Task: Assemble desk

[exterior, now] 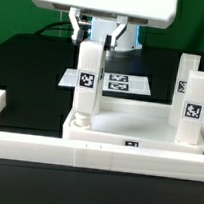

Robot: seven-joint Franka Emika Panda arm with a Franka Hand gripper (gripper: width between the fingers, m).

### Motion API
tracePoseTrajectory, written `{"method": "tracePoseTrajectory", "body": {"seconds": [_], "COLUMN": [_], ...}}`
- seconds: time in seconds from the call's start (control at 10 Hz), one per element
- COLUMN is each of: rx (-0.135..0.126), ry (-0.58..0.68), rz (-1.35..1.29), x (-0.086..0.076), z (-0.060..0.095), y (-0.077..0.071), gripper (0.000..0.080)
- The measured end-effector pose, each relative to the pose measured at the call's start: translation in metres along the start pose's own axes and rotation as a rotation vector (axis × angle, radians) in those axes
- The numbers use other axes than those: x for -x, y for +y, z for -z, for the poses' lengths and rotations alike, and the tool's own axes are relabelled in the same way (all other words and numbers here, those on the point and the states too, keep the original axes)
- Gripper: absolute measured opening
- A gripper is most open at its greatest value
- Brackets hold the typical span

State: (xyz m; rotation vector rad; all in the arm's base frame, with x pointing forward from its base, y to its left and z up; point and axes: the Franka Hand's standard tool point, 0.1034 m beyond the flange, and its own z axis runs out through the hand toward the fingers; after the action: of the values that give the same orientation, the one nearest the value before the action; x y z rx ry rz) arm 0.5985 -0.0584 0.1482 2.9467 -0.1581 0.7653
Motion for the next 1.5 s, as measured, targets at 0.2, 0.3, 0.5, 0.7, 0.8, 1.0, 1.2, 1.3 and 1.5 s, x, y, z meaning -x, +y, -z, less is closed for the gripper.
{"method": "tracePoseTrajectory", "body": {"seconds": [0.2, 0.3, 0.5, 0.7, 0.8, 1.0, 1.2, 1.3, 1.5], "rx": [0.004, 0.005, 0.007, 0.009, 0.009, 0.012, 0.015, 0.015, 0.015], "ry": [-0.007, -0.009, -0.014, -0.021, -0.022, -0.025, -0.016, -0.016, -0.017], "rz": [0.002, 0.002, 0.003, 0.005, 0.005, 0.007, 0.009, 0.009, 0.009], "x": [0.003, 0.004, 0.007, 0.010, 0.010, 0.013, 0.012, 0.012, 0.012], "z": [-0.003, -0.004, -0.007, -0.009, -0.010, -0.012, -0.013, -0.013, -0.013], "y": [0.002, 0.002, 0.003, 0.003, 0.003, 0.003, 0.003, 0.003, 0.003], "gripper": [0.0288, 0.0288, 0.0288, 0.0288, 0.0288, 0.0289, 0.0289, 0.0289, 0.0363]}}
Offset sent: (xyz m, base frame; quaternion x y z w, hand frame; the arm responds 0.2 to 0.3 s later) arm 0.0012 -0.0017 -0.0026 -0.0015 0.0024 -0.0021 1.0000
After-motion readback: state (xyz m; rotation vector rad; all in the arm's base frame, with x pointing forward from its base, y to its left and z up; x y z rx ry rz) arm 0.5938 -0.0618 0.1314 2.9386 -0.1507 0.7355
